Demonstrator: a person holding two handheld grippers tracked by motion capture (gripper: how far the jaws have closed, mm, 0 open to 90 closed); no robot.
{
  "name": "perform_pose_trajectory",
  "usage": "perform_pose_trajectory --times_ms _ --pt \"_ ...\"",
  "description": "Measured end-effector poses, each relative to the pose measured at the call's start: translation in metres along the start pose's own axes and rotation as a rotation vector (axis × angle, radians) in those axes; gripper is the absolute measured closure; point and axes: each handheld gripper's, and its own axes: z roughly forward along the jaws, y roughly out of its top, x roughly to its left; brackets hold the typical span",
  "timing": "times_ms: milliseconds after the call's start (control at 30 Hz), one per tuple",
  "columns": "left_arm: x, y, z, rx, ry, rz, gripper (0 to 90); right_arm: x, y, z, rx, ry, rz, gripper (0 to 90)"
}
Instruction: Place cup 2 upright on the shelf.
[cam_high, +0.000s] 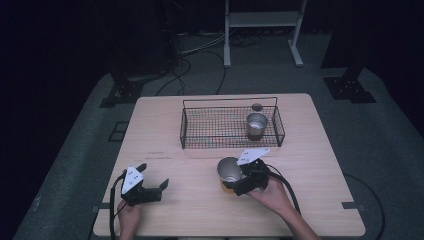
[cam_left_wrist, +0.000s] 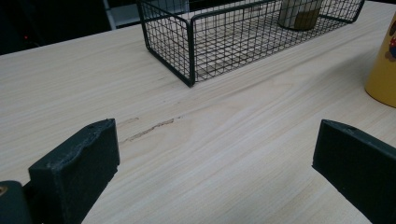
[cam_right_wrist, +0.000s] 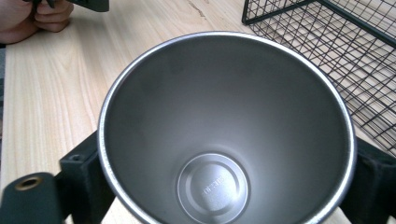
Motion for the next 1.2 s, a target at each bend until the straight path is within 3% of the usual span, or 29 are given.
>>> perform_pose_trajectory --times_ms 667,867,1200 --pt "0.000 0.000 0.000 0.000 -0.002 -0.001 0.0 -0.001 0.005 -0.001 0.029 -0.011 -0.010 13.3" --pt "0.000 0.000 0.000 0.000 -0.002 -0.001 0.0 -0.004 0.008 -0.008 0.010 -0.002 0.012 13.3" --pt "0.000 0.000 0.000 0.001 0.000 -0.001 0.0 -0.008 0.016 -0.021 0.016 0.001 0.008 13.4"
